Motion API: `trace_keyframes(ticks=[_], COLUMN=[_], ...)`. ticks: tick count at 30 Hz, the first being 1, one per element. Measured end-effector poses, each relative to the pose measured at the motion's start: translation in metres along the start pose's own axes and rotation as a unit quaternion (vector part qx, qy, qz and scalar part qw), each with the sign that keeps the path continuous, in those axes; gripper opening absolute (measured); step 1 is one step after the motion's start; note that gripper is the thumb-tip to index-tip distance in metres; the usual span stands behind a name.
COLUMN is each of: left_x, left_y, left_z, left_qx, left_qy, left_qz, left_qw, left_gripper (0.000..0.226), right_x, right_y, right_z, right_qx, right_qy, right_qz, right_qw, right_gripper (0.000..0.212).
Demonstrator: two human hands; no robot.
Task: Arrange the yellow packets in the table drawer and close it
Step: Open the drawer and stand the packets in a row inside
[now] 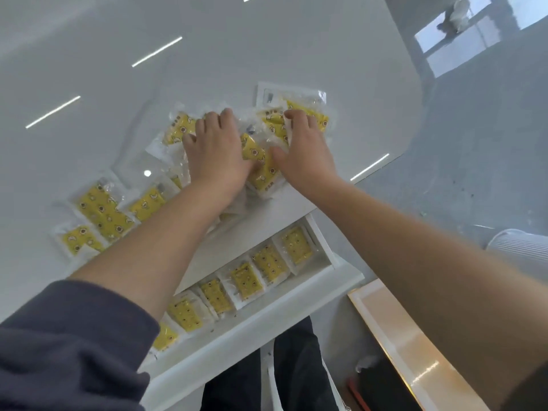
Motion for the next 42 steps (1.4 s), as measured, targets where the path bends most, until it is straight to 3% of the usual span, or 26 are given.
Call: trace_keyframes(ticks=[2,5,6,9,12,15,18,21,23,26,29,33,38,42], left_x=[0.002,0.01,0.011,0.007,-0.013,-0.043,-0.064,-0.075,-0.085,-0.099,-0.106,-0.116,-0.133,-0.149], left_y=[0.002,0.005,0.007,0.017,0.026,0.024,0.014,0.004,-0.007,-0.02,-0.027,-0.028,-0.028,-0.013], left_z=[0.007,0.013,0.015,0.02,0.021,0.021,0.028,0.04,0.045,0.043,0.046,0.057,0.072,0.076], left_qx=[0.005,0.023,0.024,0.024,0.026,0.042,0.035,0.0,0.029,0.052,0.05,0.046,0.041,0.017], left_qy=[0.008,0.026,0.022,-0.01,-0.045,-0.047,0.008,-0.008,-0.065,-0.137,-0.149,-0.143,-0.114,-0.12], left_qz=[-0.058,-0.176,-0.203,-0.264,-0.292,-0.294,-0.311,-0.18,-0.049,0.08,0.136,0.134,0.142,0.046], left_qw=[0.998,0.984,0.979,0.964,0.955,0.954,0.95,0.984,0.996,0.986,0.978,0.979,0.982,0.992], left_gripper=[0.063,0.028,0.023,0.016,0.015,0.016,0.015,0.022,0.045,0.078,0.09,0.097,0.083,0.044], right_x=[-0.004,-0.006,-0.006,-0.012,-0.015,-0.024,-0.054,-0.092,-0.114,-0.136,-0.145,-0.152,-0.162,-0.164], right_y=[0.0,0.004,0.006,0.013,0.028,0.043,0.059,0.085,0.102,0.114,0.11,0.097,0.09,0.092], right_z=[0.009,0.02,0.022,0.024,0.022,0.02,0.028,0.041,0.046,0.05,0.049,0.049,0.047,0.044], right_qx=[-0.002,0.006,0.011,0.042,0.129,0.21,0.218,0.222,0.23,0.266,0.302,0.305,0.295,0.293], right_qy=[-0.075,-0.109,-0.104,-0.093,-0.049,0.014,-0.002,-0.052,-0.075,-0.117,-0.147,-0.157,-0.163,-0.158], right_qz=[0.072,0.118,0.12,0.215,0.307,0.284,0.261,0.281,0.318,0.401,0.445,0.46,0.49,0.508], right_qw=[0.995,0.987,0.987,0.971,0.942,0.935,0.94,0.932,0.916,0.869,0.83,0.819,0.804,0.794], right_gripper=[0.051,0.006,0.018,0.027,0.034,0.03,0.028,0.023,0.018,0.025,0.037,0.034,0.039,0.051])
Point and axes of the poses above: each hand's wrist, its own z-axis towards the middle knuckle, its own y-axis out of the back of the hand, x = y × z, the point moved 4 cm from there along z, towards the middle knuckle, and after that the axes turned 5 degrees about y, right-handed, at the moved point
